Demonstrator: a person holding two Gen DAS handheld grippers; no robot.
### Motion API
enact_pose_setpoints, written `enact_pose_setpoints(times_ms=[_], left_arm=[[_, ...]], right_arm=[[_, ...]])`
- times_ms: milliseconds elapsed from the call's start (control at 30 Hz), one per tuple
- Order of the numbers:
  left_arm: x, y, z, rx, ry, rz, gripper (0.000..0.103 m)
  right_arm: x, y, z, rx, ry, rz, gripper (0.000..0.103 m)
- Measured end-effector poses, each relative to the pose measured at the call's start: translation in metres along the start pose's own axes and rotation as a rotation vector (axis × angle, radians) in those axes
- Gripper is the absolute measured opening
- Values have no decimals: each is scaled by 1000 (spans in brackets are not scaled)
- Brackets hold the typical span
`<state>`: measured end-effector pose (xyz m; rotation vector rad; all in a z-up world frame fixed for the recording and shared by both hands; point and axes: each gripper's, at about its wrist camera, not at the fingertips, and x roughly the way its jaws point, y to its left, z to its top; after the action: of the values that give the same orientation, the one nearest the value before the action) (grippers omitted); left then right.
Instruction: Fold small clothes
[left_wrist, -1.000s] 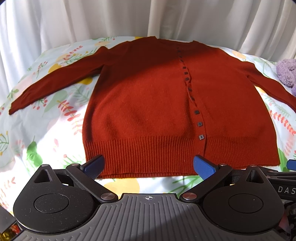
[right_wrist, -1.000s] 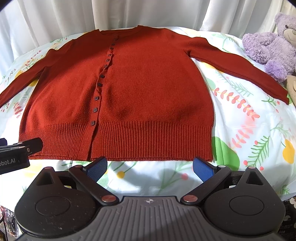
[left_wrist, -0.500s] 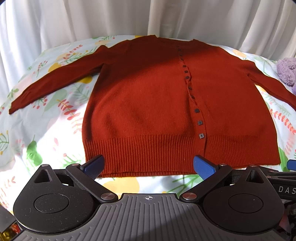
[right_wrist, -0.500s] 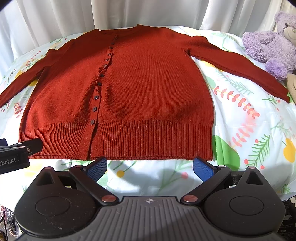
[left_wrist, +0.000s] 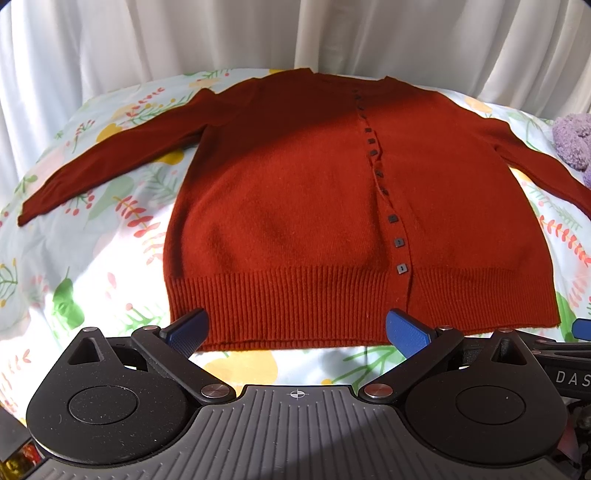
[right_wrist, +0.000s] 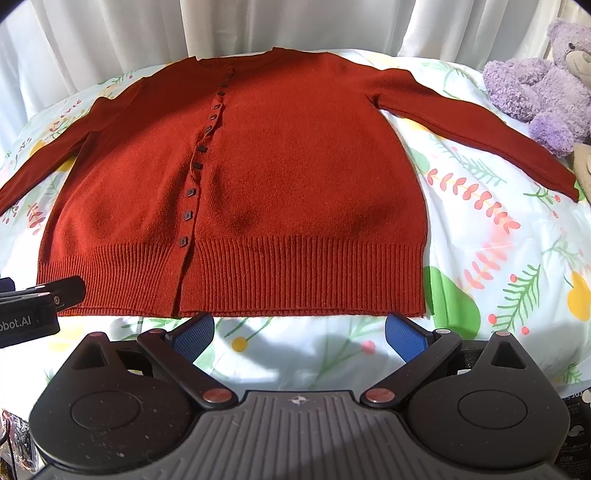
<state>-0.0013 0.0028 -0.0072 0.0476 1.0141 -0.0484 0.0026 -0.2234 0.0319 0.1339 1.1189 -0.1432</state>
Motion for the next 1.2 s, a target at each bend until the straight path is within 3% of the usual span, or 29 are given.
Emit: enact_pose_setpoints(times_ms=[1200], left_arm=[[0, -6, -5, -4, 19, -3, 103]], right_arm=[[-2, -6, -5, 16, 2, 4, 99]])
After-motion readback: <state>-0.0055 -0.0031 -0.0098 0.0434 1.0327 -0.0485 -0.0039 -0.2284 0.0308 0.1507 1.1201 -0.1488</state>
